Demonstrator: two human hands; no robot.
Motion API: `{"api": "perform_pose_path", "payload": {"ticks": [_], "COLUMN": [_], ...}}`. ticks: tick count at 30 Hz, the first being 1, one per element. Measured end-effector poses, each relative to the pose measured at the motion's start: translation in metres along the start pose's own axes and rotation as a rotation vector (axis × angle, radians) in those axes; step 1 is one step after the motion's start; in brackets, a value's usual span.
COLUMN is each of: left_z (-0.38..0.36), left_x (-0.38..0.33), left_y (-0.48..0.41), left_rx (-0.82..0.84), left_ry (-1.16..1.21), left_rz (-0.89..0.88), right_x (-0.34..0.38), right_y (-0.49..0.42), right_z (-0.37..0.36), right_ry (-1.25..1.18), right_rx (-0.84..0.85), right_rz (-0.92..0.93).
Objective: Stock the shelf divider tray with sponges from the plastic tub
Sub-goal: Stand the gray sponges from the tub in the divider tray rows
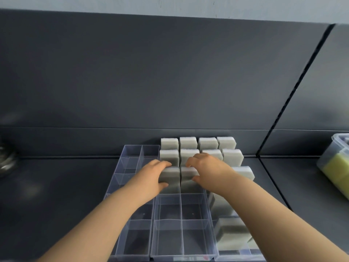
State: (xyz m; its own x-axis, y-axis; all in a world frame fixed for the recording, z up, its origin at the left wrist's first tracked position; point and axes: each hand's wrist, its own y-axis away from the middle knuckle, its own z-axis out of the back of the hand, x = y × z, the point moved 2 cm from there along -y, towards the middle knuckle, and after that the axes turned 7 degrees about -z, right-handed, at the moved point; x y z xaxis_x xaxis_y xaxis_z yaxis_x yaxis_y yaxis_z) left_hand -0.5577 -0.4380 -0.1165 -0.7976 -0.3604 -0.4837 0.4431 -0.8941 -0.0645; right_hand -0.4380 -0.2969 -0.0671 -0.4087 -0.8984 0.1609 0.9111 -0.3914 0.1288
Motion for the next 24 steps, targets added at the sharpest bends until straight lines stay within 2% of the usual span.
{"api": "perform_pose_path", "payload": {"ticks": [5, 13, 17, 20, 24], "left_z": [0.023, 0.068, 0.075, 0.071, 0.042], "left_x": [-0.018, -0.056, -0.065, -0.069, -0.072], "left_y": [0.009, 0.046, 0.081, 0.108, 0.141], "left_rx": [-0.054, -0.344, -0.422, -0.437, -0.361], "left_ry": [-0.123, -0.240, -0.340, -0.315, -0.218], "left_rz": [-0.046, -0.147, -0.256, -0.288, -0.295], "right_x": [-0.009, -0.002, 0.021, 0.039, 0.057], "right_y": [0.004, 0.041, 0.080, 0.111, 0.153], "right_z": [0.006, 0.036, 0.036, 0.025, -0.003], "right_ry": [-0.120, -0.343, -0.404, -0.426, -0.481], "right_rx": [-0.090, -0.420, -0.501, -0.554, -0.545], "right_rz": [0.016, 0.005, -0.017, -0.068, -0.128]}}
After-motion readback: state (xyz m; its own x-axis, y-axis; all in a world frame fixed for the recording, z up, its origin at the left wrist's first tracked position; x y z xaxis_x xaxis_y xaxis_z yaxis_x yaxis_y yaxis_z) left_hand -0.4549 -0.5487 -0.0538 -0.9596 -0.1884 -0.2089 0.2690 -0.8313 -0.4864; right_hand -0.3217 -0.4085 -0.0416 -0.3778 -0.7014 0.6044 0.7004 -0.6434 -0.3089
